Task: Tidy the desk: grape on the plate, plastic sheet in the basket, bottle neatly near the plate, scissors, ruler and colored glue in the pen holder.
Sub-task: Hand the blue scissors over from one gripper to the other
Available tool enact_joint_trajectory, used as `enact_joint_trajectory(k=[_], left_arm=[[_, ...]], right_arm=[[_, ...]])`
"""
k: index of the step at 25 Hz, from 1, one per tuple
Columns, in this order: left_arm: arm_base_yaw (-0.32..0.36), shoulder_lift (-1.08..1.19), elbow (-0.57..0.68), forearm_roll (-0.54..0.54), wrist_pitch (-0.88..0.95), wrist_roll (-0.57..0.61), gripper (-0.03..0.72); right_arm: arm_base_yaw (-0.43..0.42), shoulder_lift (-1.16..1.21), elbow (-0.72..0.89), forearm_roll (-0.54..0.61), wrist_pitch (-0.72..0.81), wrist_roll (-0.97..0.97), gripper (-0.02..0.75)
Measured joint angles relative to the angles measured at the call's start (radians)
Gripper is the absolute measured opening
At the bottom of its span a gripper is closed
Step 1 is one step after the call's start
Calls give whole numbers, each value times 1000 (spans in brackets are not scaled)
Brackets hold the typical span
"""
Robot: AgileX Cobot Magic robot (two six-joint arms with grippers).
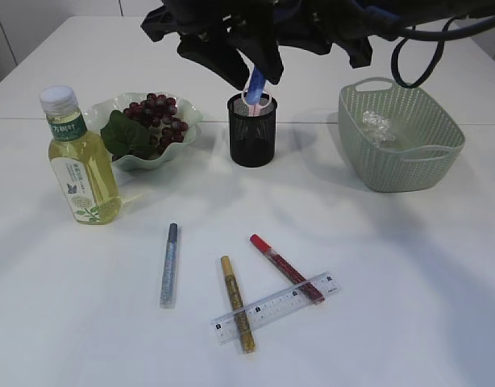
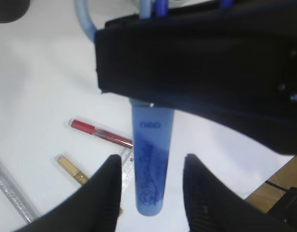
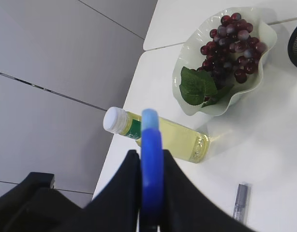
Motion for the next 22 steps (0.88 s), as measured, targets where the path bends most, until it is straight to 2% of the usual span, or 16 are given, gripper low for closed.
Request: enact_joint_trajectory(k=[12, 22], left_arm=[[0, 0, 0, 0, 0, 1, 333], [0, 0, 0, 25, 0, 12, 461]], right_arm=[[0, 4, -2, 0, 2, 0, 92], [0, 13, -2, 0, 2, 0, 91]])
